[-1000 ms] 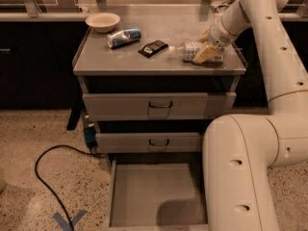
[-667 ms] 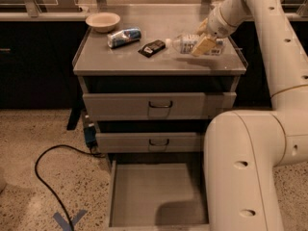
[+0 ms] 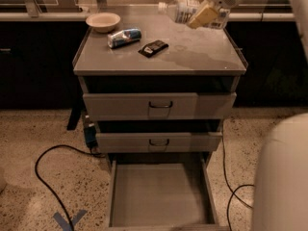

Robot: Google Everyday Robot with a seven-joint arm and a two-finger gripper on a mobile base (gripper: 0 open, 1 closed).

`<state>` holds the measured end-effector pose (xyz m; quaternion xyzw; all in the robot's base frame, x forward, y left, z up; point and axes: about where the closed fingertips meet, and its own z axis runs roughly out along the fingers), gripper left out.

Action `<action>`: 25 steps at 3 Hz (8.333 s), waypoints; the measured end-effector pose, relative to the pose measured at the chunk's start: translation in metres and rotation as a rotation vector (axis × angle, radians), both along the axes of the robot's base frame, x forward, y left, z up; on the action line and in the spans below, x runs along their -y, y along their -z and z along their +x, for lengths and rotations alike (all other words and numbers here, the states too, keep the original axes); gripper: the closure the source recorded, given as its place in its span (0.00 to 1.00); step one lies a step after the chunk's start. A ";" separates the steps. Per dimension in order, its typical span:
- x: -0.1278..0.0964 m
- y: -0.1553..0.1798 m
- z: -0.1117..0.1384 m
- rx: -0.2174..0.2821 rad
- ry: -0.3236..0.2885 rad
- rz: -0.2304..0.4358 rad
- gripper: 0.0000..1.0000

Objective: Place blue plastic bottle into bottom drawer

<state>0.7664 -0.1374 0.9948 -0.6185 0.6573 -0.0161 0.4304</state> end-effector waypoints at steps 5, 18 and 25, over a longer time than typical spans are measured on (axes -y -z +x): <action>-0.037 -0.064 -0.145 0.040 -0.067 0.140 1.00; -0.120 0.448 -0.324 -0.222 0.072 0.450 1.00; -0.096 0.689 -0.210 -0.428 0.260 0.441 1.00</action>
Offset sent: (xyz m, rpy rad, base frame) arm -0.0500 -0.0038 0.0576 0.0328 -0.0985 -0.0105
